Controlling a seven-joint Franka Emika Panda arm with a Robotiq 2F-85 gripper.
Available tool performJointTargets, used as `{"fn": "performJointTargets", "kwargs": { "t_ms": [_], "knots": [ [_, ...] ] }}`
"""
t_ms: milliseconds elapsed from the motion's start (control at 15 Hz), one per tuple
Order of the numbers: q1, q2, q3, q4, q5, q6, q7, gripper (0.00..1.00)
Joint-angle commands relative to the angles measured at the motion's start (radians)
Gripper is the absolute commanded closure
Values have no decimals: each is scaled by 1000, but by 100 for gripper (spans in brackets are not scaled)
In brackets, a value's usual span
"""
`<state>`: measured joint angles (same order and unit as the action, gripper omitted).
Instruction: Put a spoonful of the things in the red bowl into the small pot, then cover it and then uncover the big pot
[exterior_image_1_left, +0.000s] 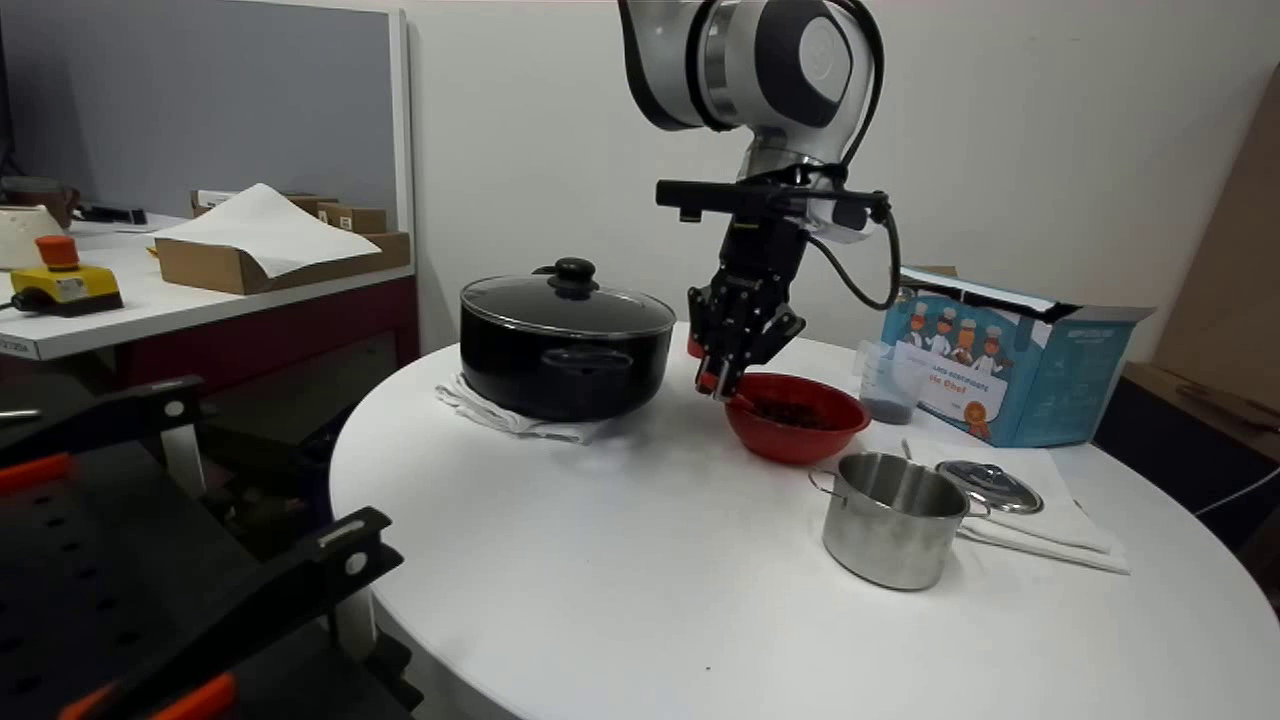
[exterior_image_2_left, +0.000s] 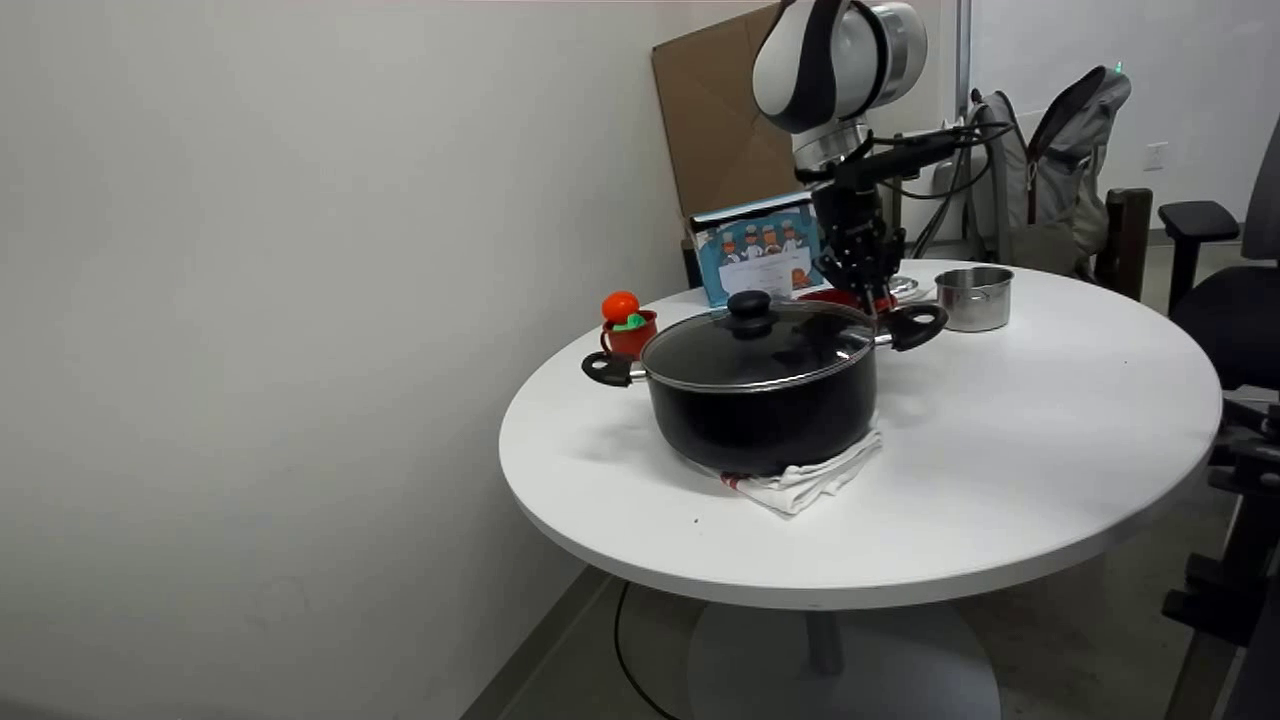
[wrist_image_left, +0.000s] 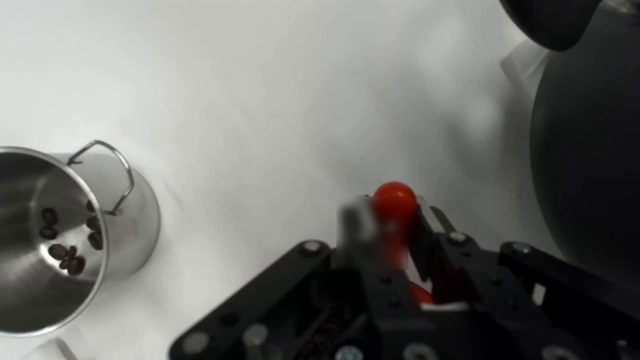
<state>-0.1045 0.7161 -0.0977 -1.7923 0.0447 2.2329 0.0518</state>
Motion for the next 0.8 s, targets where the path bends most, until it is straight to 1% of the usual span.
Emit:
{"fn": "performJointTargets", "kwargs": {
  "t_ms": [0,333,733],
  "knots": [
    [38,-52,-13,-65,-47,29,32,89],
    [57,-91,-20,-90,-87,14,33,89],
    [80,-138,-57,-133,-183,27,70,89]
  ]
}}
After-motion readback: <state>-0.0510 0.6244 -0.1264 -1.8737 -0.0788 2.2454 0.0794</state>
